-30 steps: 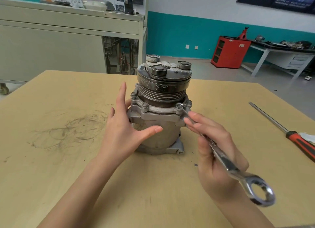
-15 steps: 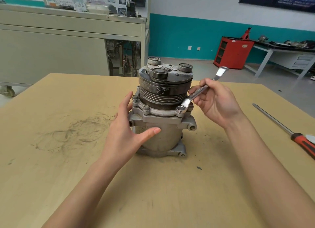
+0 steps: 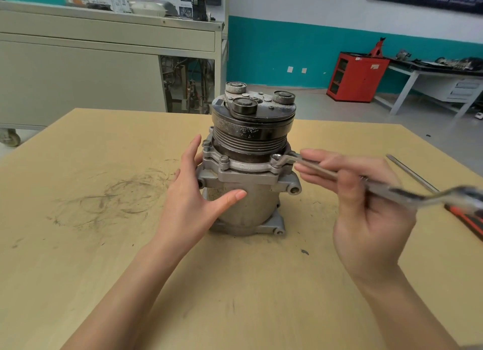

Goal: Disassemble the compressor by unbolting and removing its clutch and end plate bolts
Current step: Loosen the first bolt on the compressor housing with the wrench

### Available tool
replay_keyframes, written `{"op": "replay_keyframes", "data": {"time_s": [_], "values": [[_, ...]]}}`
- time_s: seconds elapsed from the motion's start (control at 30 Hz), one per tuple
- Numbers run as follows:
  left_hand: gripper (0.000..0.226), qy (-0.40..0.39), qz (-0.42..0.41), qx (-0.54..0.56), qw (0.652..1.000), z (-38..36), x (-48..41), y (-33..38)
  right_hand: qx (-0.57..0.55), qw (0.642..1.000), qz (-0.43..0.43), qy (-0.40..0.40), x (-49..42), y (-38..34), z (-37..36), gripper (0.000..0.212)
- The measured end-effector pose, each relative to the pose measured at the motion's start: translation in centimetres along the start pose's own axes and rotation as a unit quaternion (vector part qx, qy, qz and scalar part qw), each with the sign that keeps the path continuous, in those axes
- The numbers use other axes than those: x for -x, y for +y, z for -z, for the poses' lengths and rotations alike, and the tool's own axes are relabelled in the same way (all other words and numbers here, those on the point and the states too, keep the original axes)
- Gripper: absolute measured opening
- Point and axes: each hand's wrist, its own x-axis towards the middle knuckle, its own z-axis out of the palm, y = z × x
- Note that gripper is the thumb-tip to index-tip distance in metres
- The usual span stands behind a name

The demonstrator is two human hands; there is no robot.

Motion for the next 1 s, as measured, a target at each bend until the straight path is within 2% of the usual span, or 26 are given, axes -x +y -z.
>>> {"op": "replay_keyframes", "data": {"time_s": [0.1, 0.27, 0.37, 0.43, 0.5, 0.6, 0.77, 0.87, 0.93, 1.0], "values": [[0.112, 0.001, 0.000, 0.002, 1.000, 0.0, 0.0, 0.1, 0.056, 0.998, 0.024, -0.035, 0.9, 0.5, 0.0, 0.022], [0.112, 0.002, 0.000, 0.001, 1.000, 0.0, 0.0, 0.1, 0.090, 0.995, 0.034, -0.011, 2.2, 0.6, -0.3, 0.021], [0.112, 0.001, 0.001, 0.000, 1.000, 0.0, 0.1, 0.0, 0.018, 1.000, 0.000, 0.021, 2.6, 0.4, -0.8, 0.017], [0.111, -0.002, 0.000, 0.001, 1.000, 0.0, 0.1, 0.0, -0.065, 0.995, -0.057, 0.053, 2.1, 0.7, -0.5, 0.018], [0.111, -0.002, -0.001, 0.000, 1.000, 0.0, 0.1, 0.0, -0.158, 0.973, -0.152, 0.075, 0.7, 1.4, 0.5, 0.022], [0.111, -0.003, 0.002, -0.004, 1.000, 0.1, 0.0, 0.1, -0.261, 0.929, -0.258, 0.043, -2.4, 3.2, 2.2, 0.031], [0.111, -0.004, 0.007, -0.003, 1.000, 0.1, 0.0, 0.1, -0.313, 0.856, -0.411, -0.007, -6.1, 6.4, 1.7, 0.035], [0.111, -0.003, 0.007, -0.006, 1.000, 0.1, 0.1, 0.1, -0.335, 0.831, -0.443, 0.016, -6.4, 6.9, 1.3, 0.042], [0.111, -0.004, 0.005, -0.005, 1.000, 0.1, 0.1, 0.1, -0.345, 0.837, -0.420, 0.065, -6.3, 6.2, 1.7, 0.041], [0.111, -0.003, 0.004, -0.004, 1.000, 0.1, 0.1, 0.1, -0.305, 0.872, -0.367, 0.111, -5.6, 4.9, 2.2, 0.035]]}}
